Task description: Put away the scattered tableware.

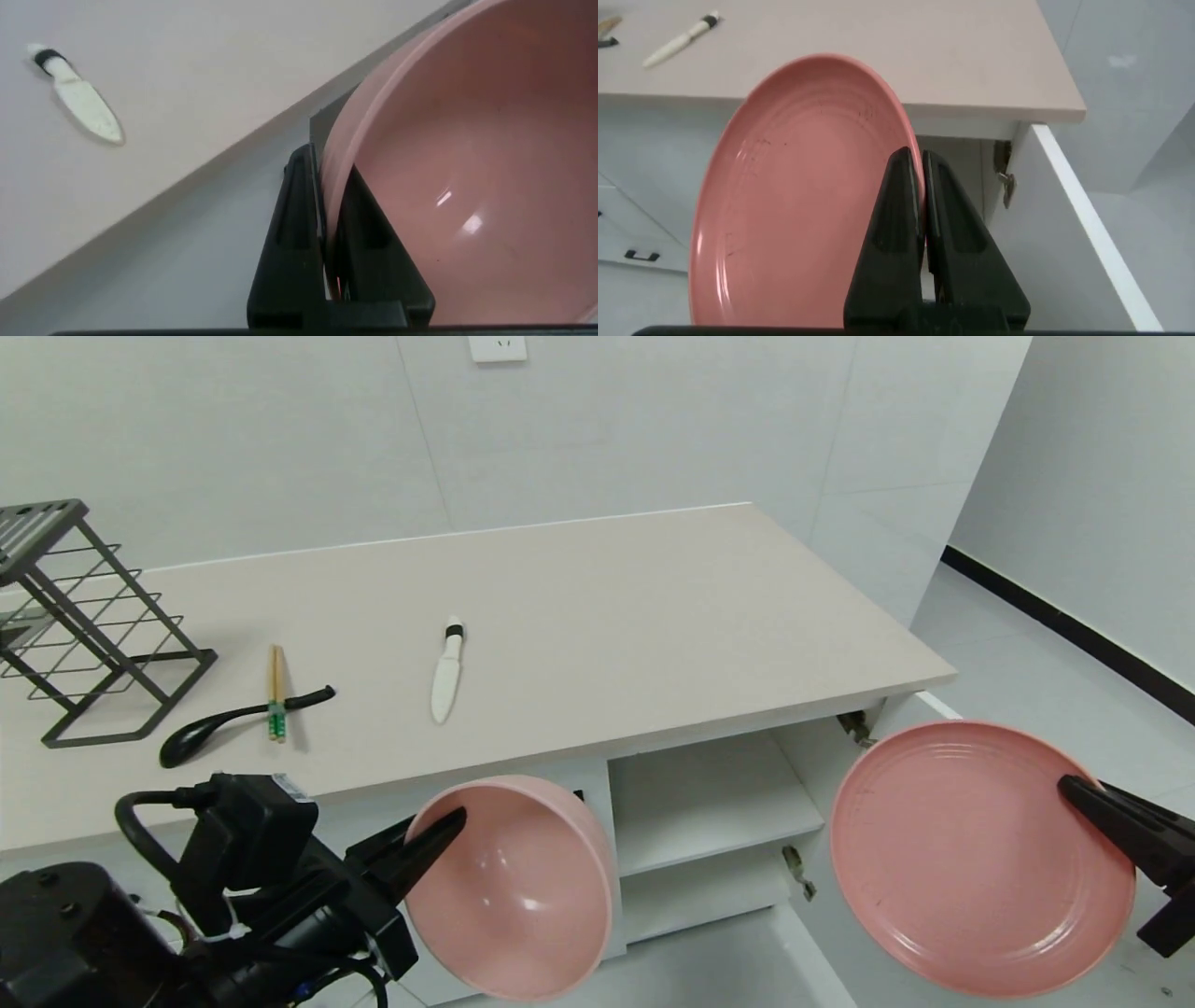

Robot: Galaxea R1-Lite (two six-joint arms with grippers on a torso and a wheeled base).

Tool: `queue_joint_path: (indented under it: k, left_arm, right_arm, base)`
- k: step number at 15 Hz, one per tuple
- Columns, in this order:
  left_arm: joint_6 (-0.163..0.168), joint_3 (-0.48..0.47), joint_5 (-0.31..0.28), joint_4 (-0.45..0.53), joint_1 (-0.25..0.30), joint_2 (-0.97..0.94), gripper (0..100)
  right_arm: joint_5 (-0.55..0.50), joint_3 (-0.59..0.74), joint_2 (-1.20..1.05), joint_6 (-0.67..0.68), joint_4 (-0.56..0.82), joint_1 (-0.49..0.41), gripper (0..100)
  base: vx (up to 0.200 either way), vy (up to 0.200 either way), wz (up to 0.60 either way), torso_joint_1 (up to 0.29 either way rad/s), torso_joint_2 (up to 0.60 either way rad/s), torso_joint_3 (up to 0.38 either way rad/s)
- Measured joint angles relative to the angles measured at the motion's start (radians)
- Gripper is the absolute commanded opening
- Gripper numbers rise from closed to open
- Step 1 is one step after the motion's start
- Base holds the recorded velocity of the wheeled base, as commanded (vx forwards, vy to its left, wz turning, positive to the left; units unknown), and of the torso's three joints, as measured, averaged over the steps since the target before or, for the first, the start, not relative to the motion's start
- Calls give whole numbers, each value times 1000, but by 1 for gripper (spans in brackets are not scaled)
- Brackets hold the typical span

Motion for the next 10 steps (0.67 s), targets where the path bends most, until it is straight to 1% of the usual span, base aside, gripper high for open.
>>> queue_joint_path:
  k: [3,4,5,7,8,10]
  left_arm:
    - [0,10,-2,-4,0,-6,0]
    - [0,12,-1,-2,2,-9,0]
    - [-1,12,-2,-3,0,-13,0]
    - [-3,11,-2,-3,5,-24,0]
    - [-3,12,-2,-3,18,-29,0]
    - [-3,12,-2,-3,53,-37,0]
  right_arm:
    - [0,0,3,-2,26,44,0]
    - [1,0,14,-4,27,71,0]
    - [1,0,32,-21,27,90,0]
    - [1,-5,90,-77,6,117,0]
    - [1,-10,125,-89,-29,124,0]
    - [1,-17,225,-98,-162,132,0]
  base:
    - [0,0,0,-272,499,250]
    - [0,0,0,-242,476,217]
    - [0,0,0,-139,286,119]
    - [0,0,0,-68,115,56]
    - [0,0,0,0,0,0]
    - [0,0,0,0,0,0]
